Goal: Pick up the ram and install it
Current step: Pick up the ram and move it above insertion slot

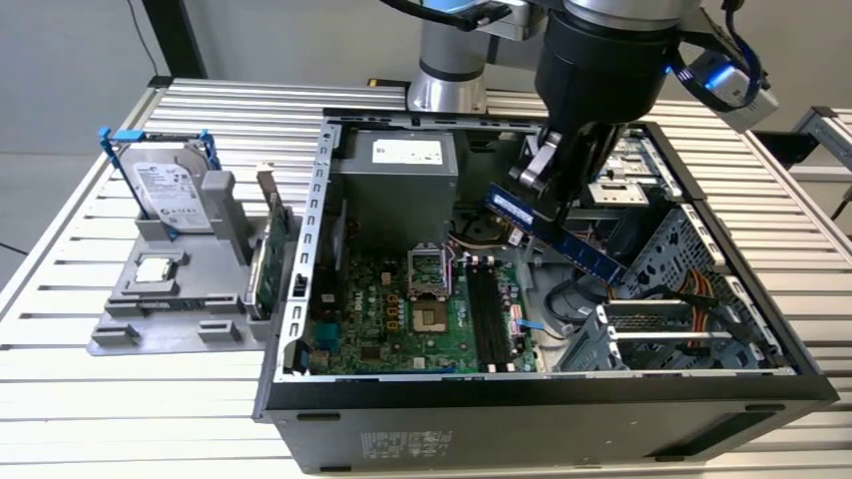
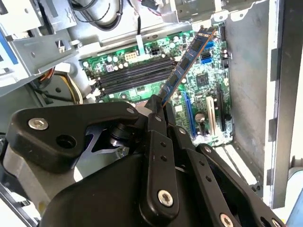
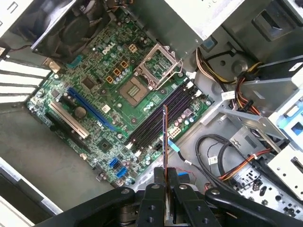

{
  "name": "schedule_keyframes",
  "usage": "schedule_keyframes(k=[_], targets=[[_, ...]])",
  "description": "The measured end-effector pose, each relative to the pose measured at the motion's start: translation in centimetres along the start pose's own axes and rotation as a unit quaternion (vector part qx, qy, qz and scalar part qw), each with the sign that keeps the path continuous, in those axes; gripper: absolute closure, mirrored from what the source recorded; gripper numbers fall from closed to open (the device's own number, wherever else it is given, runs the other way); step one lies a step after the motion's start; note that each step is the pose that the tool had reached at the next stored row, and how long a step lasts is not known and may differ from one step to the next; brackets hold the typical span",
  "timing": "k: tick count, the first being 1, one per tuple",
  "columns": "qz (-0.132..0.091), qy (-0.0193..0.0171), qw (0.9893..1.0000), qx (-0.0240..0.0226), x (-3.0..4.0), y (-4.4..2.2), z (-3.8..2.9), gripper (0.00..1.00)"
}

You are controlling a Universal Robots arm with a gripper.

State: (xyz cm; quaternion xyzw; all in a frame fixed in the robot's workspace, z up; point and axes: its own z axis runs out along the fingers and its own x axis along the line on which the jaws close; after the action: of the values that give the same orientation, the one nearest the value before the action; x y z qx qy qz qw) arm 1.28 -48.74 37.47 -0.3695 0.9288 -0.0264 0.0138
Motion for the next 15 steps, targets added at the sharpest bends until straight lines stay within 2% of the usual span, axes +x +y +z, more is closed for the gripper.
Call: schedule_keyframes(k=[9, 13, 15], targets=[[0.040, 0.0024, 0.9992, 0.0002, 0.00, 0.00, 0.06, 1.00], [0.059, 0.0035, 0.9983, 0.0004, 0.00, 0.00, 0.06, 1.00], [0.075, 0.0045, 0.9972, 0.0005, 0.00, 0.00, 0.07, 1.00]])
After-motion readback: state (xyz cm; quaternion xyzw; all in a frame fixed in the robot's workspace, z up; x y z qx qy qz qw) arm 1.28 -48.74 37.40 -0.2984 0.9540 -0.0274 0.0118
